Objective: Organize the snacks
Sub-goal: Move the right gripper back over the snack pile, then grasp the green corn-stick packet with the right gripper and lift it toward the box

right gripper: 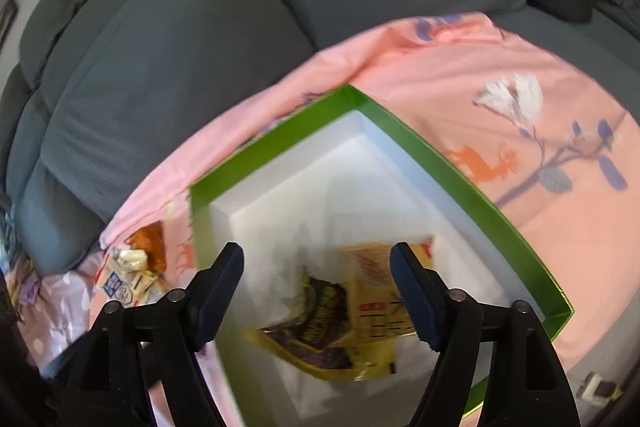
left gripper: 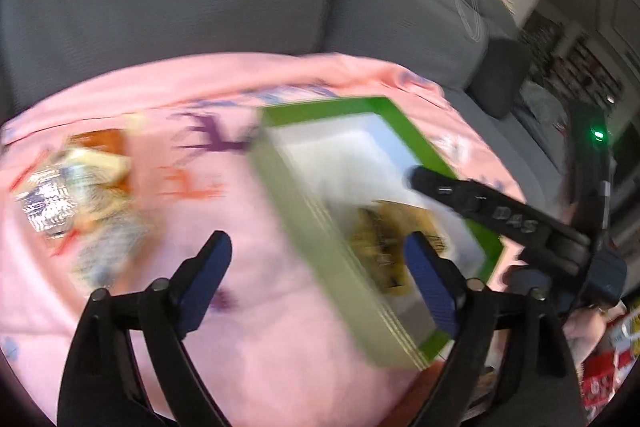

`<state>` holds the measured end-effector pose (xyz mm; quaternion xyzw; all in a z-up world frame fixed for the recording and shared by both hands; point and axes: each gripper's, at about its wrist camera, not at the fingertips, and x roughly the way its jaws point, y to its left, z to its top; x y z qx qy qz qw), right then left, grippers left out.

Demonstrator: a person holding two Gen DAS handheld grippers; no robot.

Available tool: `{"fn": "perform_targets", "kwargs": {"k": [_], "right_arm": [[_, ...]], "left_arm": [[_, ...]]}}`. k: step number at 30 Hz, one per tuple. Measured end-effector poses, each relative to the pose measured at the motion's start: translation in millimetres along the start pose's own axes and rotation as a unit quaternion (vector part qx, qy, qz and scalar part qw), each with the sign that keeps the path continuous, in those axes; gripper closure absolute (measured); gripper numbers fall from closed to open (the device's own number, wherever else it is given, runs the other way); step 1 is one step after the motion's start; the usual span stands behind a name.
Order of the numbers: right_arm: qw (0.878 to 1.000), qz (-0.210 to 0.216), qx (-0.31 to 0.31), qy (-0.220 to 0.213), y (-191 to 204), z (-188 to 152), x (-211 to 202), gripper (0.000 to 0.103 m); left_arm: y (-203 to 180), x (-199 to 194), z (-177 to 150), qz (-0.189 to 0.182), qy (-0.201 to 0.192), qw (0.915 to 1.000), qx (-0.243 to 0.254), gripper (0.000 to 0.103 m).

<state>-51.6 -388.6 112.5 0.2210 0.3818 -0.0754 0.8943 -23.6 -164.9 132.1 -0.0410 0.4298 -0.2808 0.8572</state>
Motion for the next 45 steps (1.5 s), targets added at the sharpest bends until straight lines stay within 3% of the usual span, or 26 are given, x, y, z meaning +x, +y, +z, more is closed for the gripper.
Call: {"fn": "perform_targets", "kwargs": {"k": [7, 15, 19, 23, 29, 34, 37, 39, 42, 45], "right_arm": [[0.997, 0.027, -0.068, -0.011, 51.5, -13.2, -3.8, 0.017], [0.986, 0.058, -0.158, 0.005, 119.8, -43.8, 11.2, 0.016], [0.978, 0.091, -0.18, 0.047, 151.2, -62.1, 30.3, 0.016], [0.974, 0.127, -0.154, 0.104, 176.7, -66.6, 52.9, 0.016], [0.979, 0.063, -0.171, 0.093, 232.8, -63.5, 94.5, 0.016], [0.981, 0.045, -0.161, 0.102, 259.9, -61.1, 138.3, 0.016], [0.979, 0.025, -0.175, 0.105, 269.9, -64.3, 156.1, 0.028], [0.976, 0.008, -0.187, 0.109, 271.1, -68.1, 163.2, 0.047], [0.973, 0.004, -0.21, 0.098, 270.8, -71.1, 159.9, 0.064], [0.973, 0.026, -0.21, 0.093, 263.5, -71.7, 136.9, 0.068]], "left_arm": [[85.0, -37.1, -23.6, 0.098, -0.015, 0.9933, -0.058, 0.008], [185.2, -59.4, -64.4, 0.136, -0.044, 0.9766, -0.161, 0.008], [216.3, -68.5, -69.5, 0.178, -0.038, 0.9651, -0.188, 0.009], [236.3, -75.8, -73.2, 0.193, -0.038, 0.9577, -0.211, 0.009], [255.5, -76.1, -77.7, 0.178, -0.023, 0.9517, -0.249, 0.01], [255.1, -77.7, -76.2, 0.186, -0.028, 0.9511, -0.245, 0.01], [255.3, -77.3, -76.5, 0.181, -0.026, 0.9531, -0.241, 0.01], [256.6, -76.6, -76.1, 0.179, -0.025, 0.9535, -0.241, 0.01], [257.4, -76.0, -76.1, 0.175, -0.024, 0.9542, -0.242, 0.01], [255.8, -75.1, -75.9, 0.174, -0.023, 0.9554, -0.238, 0.01]]}}
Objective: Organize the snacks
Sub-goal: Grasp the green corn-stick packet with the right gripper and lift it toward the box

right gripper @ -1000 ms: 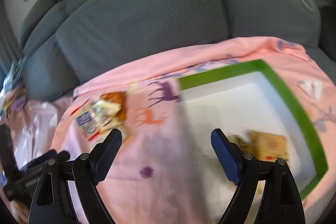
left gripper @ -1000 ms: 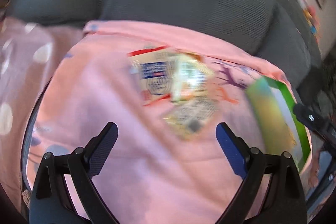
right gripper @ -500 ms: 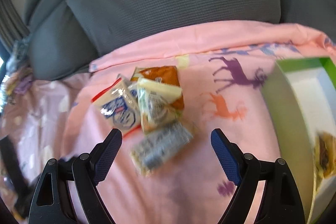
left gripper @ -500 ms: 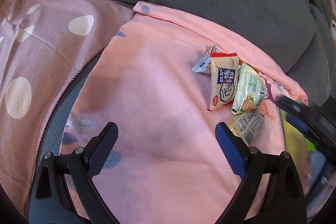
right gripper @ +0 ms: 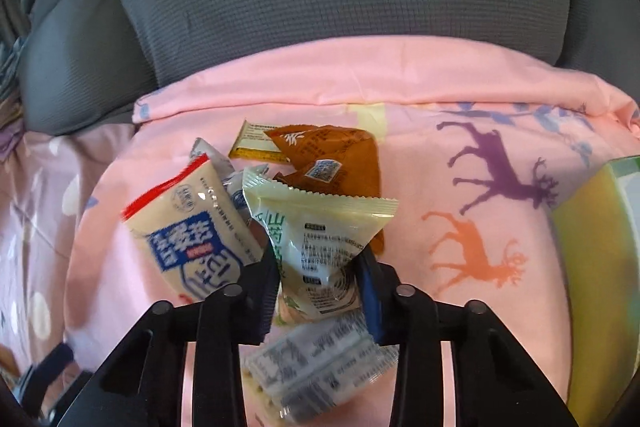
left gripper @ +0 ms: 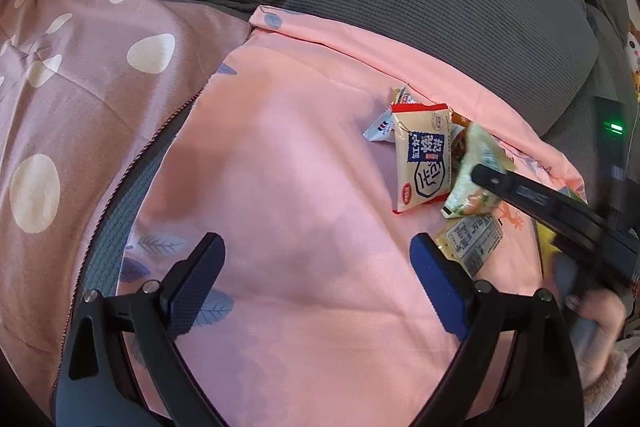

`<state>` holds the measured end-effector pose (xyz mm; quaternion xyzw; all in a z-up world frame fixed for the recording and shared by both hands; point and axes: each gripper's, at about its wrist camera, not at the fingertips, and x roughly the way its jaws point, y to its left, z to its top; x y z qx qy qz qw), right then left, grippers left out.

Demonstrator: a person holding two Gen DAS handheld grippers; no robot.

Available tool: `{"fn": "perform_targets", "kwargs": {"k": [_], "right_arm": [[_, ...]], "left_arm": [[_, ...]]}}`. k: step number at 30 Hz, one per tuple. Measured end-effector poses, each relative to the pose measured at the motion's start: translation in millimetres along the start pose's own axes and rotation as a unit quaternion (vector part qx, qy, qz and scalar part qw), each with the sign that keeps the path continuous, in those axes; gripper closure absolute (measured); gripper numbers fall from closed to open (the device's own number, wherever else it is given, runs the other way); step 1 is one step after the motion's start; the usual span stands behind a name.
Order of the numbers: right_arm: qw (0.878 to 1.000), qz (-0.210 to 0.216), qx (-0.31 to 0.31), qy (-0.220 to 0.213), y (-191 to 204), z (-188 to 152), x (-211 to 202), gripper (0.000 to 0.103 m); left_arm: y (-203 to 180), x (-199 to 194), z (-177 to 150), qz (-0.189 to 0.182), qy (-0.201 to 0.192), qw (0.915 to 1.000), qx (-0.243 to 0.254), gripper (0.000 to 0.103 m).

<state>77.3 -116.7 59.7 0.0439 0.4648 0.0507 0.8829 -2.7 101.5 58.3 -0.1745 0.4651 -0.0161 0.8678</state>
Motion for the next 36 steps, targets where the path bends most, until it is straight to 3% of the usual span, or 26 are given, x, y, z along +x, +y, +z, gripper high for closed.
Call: {"fn": "perform_targets", "kwargs": {"k": [4, 8, 15, 19, 21, 22, 25, 29, 32, 35, 36], "right_arm": [[0.999, 0.05, -0.014, 0.011, -1.2, -13.1, -30.7, 0.069], [0.994, 0.081, -0.021, 0.066, -7.4, -36.6, -45.3, 0.068], [0.987, 0.083, -0.012, 0.138, -28.8, -74.8, -32.9, 0.068], [0.987, 0.096, 0.013, 0.126, -43.3, -78.1, -42.0, 0.059], [0.99, 0.093, 0.014, 0.102, -49.0, -74.8, -51.5, 0.039], [0.992, 0.094, 0.015, 0.083, -52.0, -73.1, -58.6, 0.037], [0.992, 0.109, 0.031, 0.061, -59.9, -70.1, -66.8, 0.036], [0.984, 0.16, 0.051, 0.057, -65.4, -68.8, -66.7, 0.036], [0.985, 0.159, 0.034, 0.051, -60.3, -70.6, -64.8, 0.042], [0.984, 0.16, 0.039, 0.071, -60.4, -73.4, -55.4, 0.047], [0.983, 0.161, 0.04, 0.076, -63.1, -75.3, -53.7, 0.049]], "left_arm": [[-3.5, 1.7, -0.6, -0.006, 0.004, 1.0, 0.004, 0.01], [-10.9, 3.1, -4.3, -0.007, 0.008, 0.9998, 0.016, 0.01], [-29.6, 10.5, -14.7, -0.026, 0.029, 0.9983, 0.044, 0.014], [-43.6, 16.7, -23.0, -0.042, 0.048, 0.996, 0.063, 0.014], [-51.2, 19.8, -27.6, -0.062, 0.059, 0.9939, 0.071, 0.015], [-55.3, 20.9, -29.8, -0.073, 0.064, 0.9925, 0.075, 0.015], [-68.4, 23.2, -36.9, -0.108, 0.077, 0.9873, 0.088, 0.016], [-87.8, 31.7, -48.6, -0.145, 0.103, 0.9785, 0.105, 0.016], [-99.8, 42.5, -57.5, -0.158, 0.122, 0.9732, 0.113, 0.016], [-107.8, 47.0, -61.2, -0.163, 0.119, 0.9725, 0.116, 0.017], [-110.4, 46.8, -62.2, -0.164, 0.113, 0.9725, 0.12, 0.023]]}}
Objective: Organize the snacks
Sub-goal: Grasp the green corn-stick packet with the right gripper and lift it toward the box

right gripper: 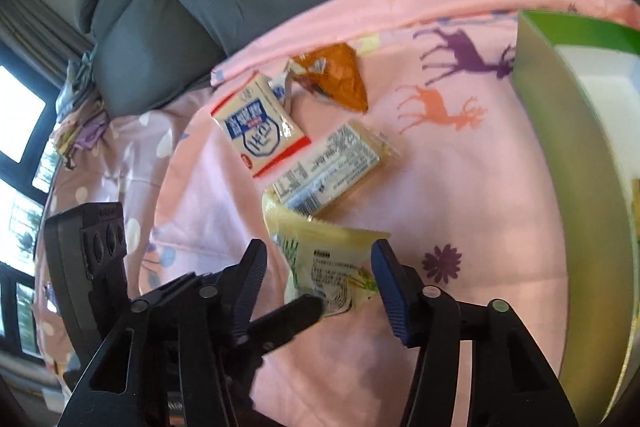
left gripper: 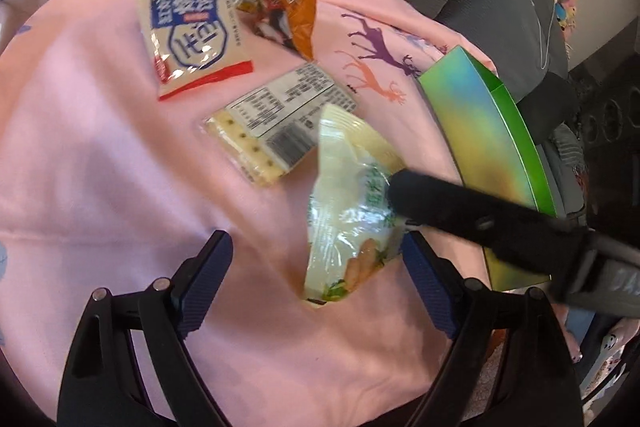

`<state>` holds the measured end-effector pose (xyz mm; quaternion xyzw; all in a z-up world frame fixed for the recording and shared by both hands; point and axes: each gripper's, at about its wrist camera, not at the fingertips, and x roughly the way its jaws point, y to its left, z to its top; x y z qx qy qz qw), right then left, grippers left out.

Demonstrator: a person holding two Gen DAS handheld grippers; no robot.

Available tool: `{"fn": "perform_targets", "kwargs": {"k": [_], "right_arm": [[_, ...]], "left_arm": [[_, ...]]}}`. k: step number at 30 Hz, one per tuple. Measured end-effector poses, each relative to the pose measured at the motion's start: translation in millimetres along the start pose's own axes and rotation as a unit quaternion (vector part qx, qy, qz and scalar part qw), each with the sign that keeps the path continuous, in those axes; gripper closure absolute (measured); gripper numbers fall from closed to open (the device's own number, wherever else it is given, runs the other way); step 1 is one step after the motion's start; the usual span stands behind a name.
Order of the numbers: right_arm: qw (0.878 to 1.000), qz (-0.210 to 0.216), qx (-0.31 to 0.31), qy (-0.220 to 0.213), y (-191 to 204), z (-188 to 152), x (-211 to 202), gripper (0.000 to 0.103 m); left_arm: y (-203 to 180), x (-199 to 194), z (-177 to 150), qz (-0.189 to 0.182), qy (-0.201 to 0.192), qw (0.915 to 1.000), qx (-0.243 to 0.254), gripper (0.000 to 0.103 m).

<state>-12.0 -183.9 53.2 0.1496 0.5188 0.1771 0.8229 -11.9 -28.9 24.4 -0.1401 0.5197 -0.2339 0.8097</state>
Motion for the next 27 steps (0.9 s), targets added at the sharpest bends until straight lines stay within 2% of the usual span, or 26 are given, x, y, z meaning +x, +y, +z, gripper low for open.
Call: {"fn": "perform_targets", "kwargs": {"k": [1, 2, 3, 4, 6, 12, 17, 23, 27], "right_arm": [[1.0, 0.001, 0.004, 0.009, -1.3, -0.1, 5.0, 0.049], [1.0, 0.002, 0.006, 0.014, -2.9, -1.0, 7.2, 0.049], [1.0, 0.003, 0.009, 0.019, -4.3, -1.6, 10.2, 0.049], [1.0, 0.005, 0.011, 0.024, -5.4, -2.0, 13.7, 0.05], [0.999, 0.012, 0.013, 0.035, -6.8, -2.8, 20.1, 0.059], [1.0, 0.006, 0.002, 0.02, -4.0, -4.1, 15.5, 0.061], [0.999, 0.005, -0.018, -0.029, 1.8, -0.2, -16.8, 0.061], [0.995, -0.007, -0.021, -0.102, -4.9, 2.6, -67.6, 0.061], [0.99, -0.013, -0.005, -0.138, -20.2, 4.4, -97.3, 0.061]], "left_arm": [[-2.0, 1.0, -0.3, -0.003, -0.003, 1.0, 0.004, 0.03], [-2.4, 2.6, -1.0, -0.008, -0.004, 0.9999, 0.005, 0.032], [-2.8, 4.7, -1.5, -0.016, -0.004, 0.9999, 0.003, 0.041], [-2.8, 6.4, -1.3, -0.028, -0.002, 0.9996, 0.0, 0.055], [-3.3, 10.4, -1.3, -0.055, 0.003, 0.9985, -0.006, 0.065], [-25.4, 2.2, -1.6, -0.021, -0.033, 0.9986, 0.035, 0.067], [-53.2, -16.0, 4.2, -0.008, -0.075, 0.9943, 0.075, 0.067], [-99.5, -30.8, 14.5, -0.021, -0.113, 0.9859, 0.122, 0.067], [-133.1, -28.5, 23.4, -0.031, -0.124, 0.9803, 0.151, 0.067]]}}
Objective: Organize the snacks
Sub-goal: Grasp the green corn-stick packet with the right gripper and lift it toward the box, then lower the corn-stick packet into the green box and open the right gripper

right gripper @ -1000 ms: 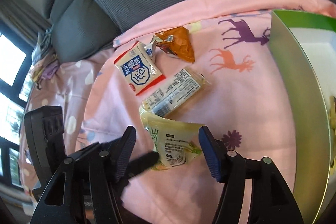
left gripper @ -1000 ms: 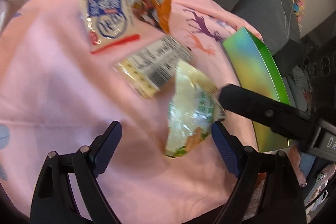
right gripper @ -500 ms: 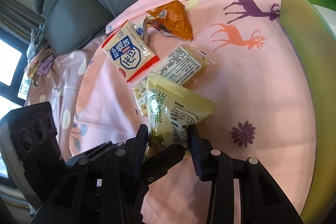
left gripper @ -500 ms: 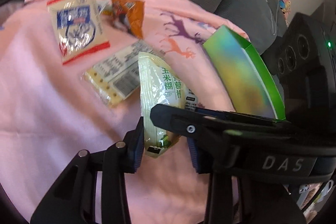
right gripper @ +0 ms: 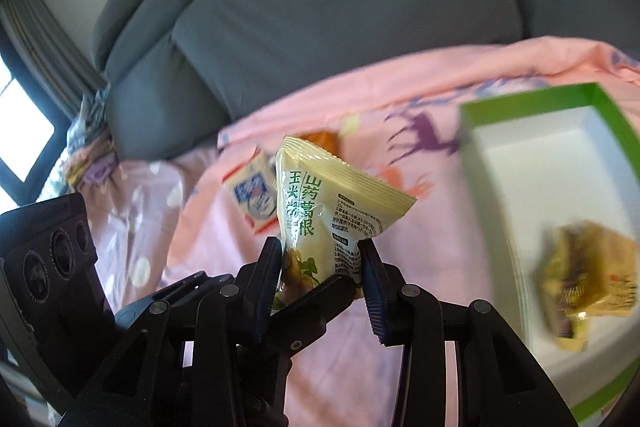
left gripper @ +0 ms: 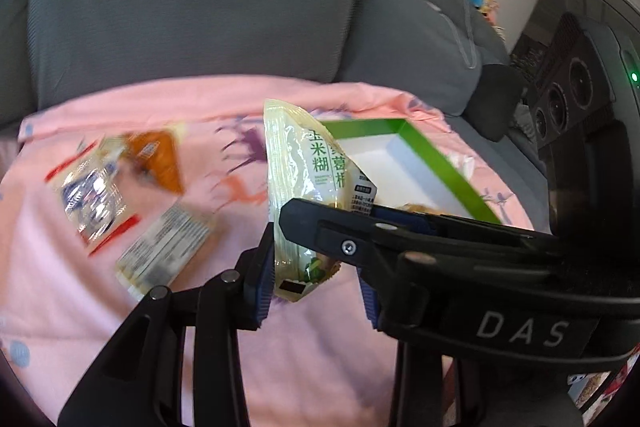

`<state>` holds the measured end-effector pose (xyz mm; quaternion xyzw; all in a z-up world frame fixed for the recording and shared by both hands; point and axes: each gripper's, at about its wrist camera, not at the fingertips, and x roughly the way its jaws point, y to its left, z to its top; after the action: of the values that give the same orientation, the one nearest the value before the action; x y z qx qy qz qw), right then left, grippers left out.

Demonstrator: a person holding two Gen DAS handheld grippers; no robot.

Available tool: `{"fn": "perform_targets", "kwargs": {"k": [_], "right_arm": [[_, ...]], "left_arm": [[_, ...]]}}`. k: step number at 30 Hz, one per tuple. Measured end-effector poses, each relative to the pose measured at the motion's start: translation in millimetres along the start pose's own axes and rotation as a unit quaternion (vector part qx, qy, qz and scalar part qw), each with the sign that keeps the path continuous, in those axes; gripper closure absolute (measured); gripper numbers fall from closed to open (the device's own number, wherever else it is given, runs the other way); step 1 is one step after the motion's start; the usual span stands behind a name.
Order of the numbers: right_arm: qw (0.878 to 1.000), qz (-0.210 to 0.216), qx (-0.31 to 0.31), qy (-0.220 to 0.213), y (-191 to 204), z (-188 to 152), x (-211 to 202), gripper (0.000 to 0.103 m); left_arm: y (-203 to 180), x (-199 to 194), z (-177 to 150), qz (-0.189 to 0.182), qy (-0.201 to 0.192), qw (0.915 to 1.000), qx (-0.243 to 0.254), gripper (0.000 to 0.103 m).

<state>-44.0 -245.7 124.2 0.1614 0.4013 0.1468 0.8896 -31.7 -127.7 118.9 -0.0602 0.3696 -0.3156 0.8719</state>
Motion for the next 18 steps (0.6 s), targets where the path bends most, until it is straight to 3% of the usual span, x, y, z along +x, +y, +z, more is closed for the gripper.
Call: {"fn": "perform_targets", "kwargs": {"k": [9, 18], "right_arm": [[0.997, -0.039, 0.058, -0.044, -64.7, 12.2, -48.4, 0.061], [0.987, -0.072, 0.134, -0.044, -122.2, 11.4, -53.6, 0.061]], "left_arm": [[-65.7, 47.5, 25.0, -0.042, 0.026, 0.9973, 0.054, 0.067], [-99.7, 98.2, 29.4, -0.07, 0.085, 0.9911, 0.075, 0.067]]}}
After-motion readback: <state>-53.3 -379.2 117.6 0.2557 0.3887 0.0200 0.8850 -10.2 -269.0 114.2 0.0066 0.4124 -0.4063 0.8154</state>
